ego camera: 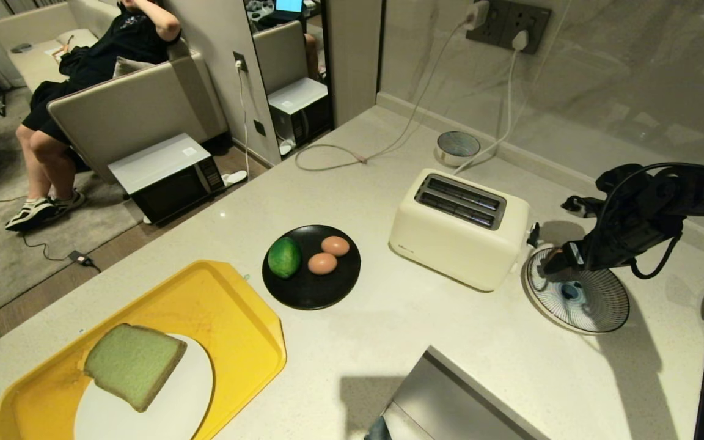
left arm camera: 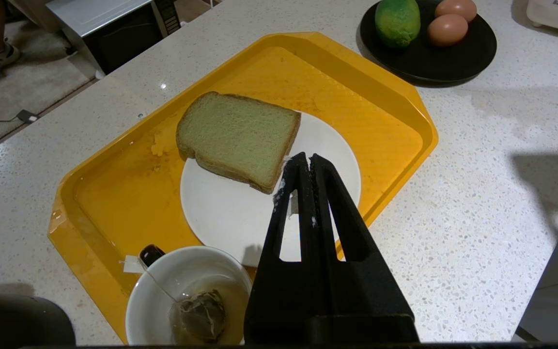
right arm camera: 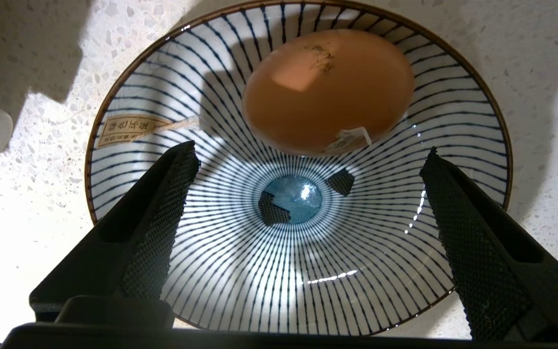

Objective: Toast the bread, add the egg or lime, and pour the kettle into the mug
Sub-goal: Pick up the egg

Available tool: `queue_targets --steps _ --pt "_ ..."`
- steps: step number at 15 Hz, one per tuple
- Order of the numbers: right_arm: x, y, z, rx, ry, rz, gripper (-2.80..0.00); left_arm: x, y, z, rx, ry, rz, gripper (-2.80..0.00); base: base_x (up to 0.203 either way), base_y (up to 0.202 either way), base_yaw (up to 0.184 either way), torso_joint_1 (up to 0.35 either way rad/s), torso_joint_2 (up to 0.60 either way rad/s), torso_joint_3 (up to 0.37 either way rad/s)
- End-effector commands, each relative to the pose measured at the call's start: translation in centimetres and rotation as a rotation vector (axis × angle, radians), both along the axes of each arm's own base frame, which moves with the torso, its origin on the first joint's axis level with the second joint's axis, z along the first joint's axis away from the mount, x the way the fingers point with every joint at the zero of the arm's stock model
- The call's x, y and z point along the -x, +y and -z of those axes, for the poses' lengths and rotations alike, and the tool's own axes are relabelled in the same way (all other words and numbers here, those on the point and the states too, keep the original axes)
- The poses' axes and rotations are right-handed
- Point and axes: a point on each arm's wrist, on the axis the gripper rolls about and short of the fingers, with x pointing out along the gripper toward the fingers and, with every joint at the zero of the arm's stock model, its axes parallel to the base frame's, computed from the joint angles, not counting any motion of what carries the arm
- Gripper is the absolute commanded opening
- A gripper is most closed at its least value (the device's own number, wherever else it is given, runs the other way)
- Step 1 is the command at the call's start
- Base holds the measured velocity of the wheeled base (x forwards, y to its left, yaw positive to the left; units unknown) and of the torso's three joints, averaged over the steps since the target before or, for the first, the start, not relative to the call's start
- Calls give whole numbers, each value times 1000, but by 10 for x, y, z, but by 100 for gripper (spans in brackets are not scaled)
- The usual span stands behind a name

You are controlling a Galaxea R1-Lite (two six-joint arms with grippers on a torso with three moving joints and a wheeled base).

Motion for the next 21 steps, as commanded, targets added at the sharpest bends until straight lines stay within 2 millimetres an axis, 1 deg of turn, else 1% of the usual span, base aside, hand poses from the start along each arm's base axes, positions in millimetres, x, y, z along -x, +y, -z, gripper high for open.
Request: queue_targets --steps 1,3,5,9,11,13,15,18,21 --pt "1 -1 -9 5 -24 2 0 0 0 0 0 -1 -1 -280 0 0 0 0 0 0" --pt "4 0 -18 7 -44 4 0 0 0 0 0 -1 -1 -280 0 0 0 0 0 0" --pt "6 0 -22 8 -53 4 0 0 0 0 0 -1 -1 -280 0 0 0 0 0 0" --pt "15 1 -38 11 -84 7 0 0 0 0 0 -1 -1 -280 0 0 0 0 0 0" --pt "21 1 -42 11 -88 8 0 0 0 0 0 -1 -1 -280 0 0 0 0 0 0" --pt "24 0 -44 15 -86 14 0 0 0 0 0 -1 -1 -280 0 0 0 0 0 0" --pt "23 0 -45 19 -96 14 0 0 0 0 0 -1 -1 -280 0 0 0 0 0 0" --pt "18 -3 -47 39 -154 21 0 0 0 0 0 -1 -1 -280 0 0 0 0 0 0" --pt "18 -3 -47 44 -154 17 0 0 0 0 0 -1 -1 -280 0 0 0 0 0 0"
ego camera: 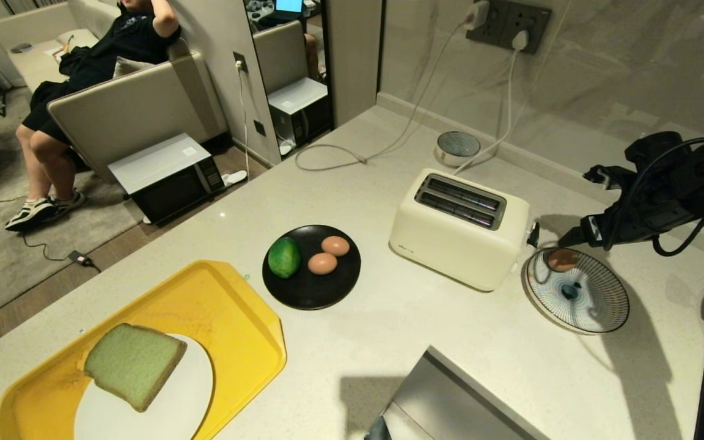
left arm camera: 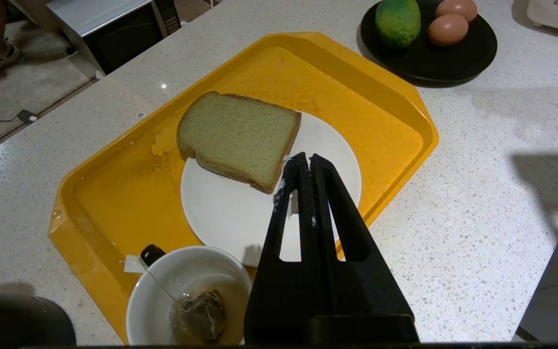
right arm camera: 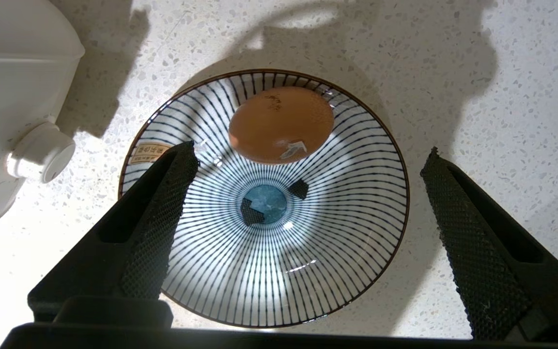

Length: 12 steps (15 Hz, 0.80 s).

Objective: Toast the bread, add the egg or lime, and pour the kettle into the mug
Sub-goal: Pick up the egg

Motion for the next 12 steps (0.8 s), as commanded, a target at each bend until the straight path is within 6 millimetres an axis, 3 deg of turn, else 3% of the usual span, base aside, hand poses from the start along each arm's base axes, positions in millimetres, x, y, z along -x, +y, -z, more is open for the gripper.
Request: queue_targets --steps 1,12 --pt "0 0 0 0 4 -1 0 0 0 0 0 -1 0 -280 0 0 0 0 0 0" --pt "-6 0 10 15 21 -17 0 0 0 0 0 -1 0 -280 0 0 0 0 0 0"
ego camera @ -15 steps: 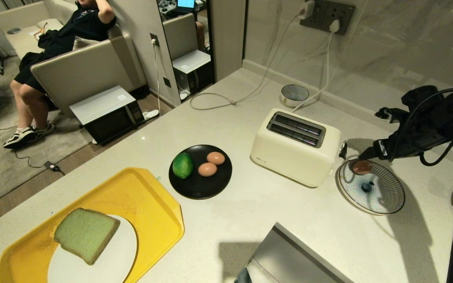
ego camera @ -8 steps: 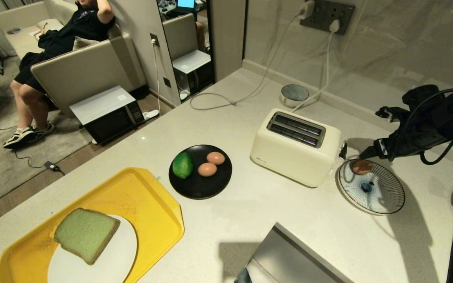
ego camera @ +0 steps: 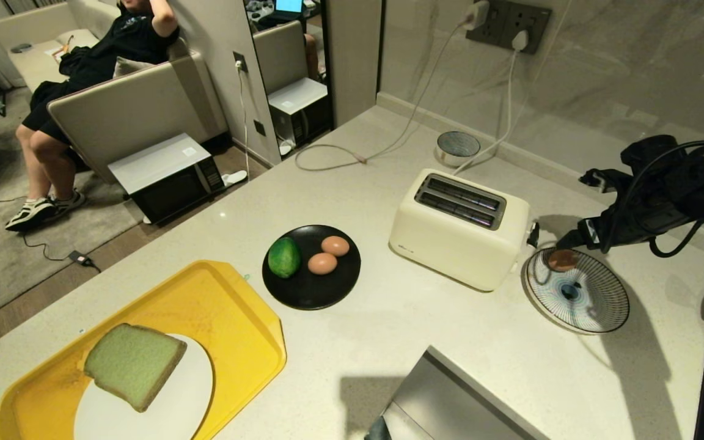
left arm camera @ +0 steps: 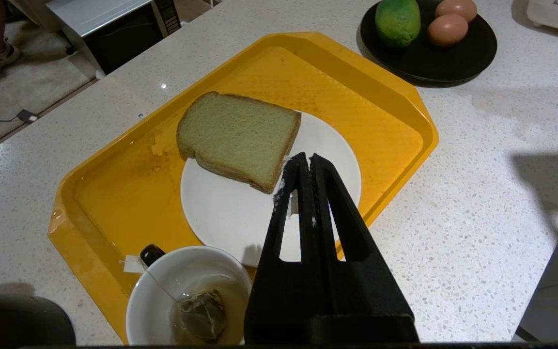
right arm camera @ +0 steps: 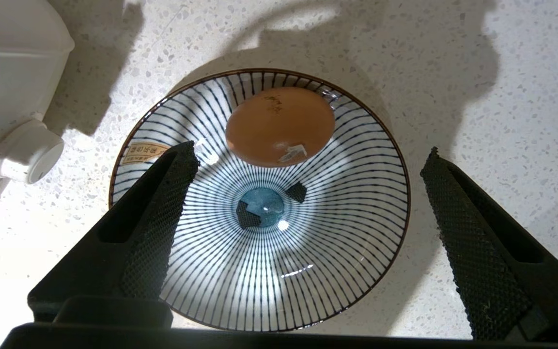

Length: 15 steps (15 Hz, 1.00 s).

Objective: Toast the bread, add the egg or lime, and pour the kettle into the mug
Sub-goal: Pick up the egg

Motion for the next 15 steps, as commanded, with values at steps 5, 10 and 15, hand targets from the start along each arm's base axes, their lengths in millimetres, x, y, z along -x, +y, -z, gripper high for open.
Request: queue_targets --steps 5,10,15 --pt "-2 0 3 3 9 -9 -280 0 0 0 0 -1 -1 -280 0 0 0 0 0 0" --pt "-5 4 11 -6 25 -21 -280 0 0 0 0 -1 -1 -280 0 0 0 0 0 0" --pt "-9 4 17 -6 34 -49 -280 0 0 0 0 -1 -1 -280 0 0 0 0 0 0"
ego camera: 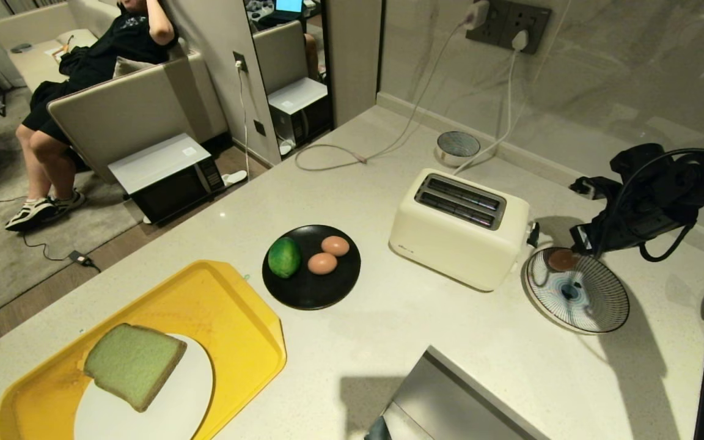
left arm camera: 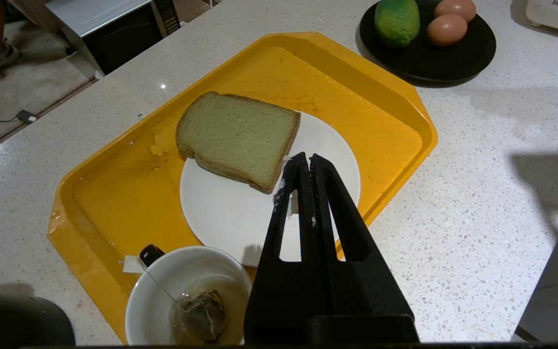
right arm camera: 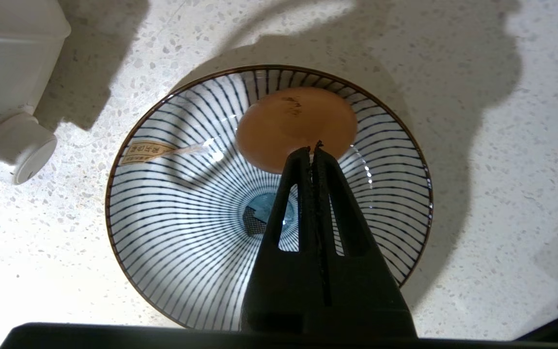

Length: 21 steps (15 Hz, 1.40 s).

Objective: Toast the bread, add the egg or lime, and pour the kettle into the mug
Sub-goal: Pick up the egg

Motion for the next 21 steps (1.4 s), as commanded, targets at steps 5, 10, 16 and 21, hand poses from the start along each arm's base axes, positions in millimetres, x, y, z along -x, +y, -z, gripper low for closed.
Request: queue_targets --steps 5,10,16,21 --pt "-11 -1 1 -10 -25 -16 -280 0 0 0 0 -1 -1 -280 0 0 0 0 0 0" --pt "-22 -3 6 3 -88 -16 -280 0 0 0 0 -1 -1 -280 0 0 0 0 0 0" --pt "-20 -2 9 12 -71 -30 -280 0 0 0 0 -1 -1 -280 0 0 0 0 0 0" --pt "-16 -2 16 7 -38 -30 -280 0 0 0 0 -1 -1 -280 0 0 0 0 0 0"
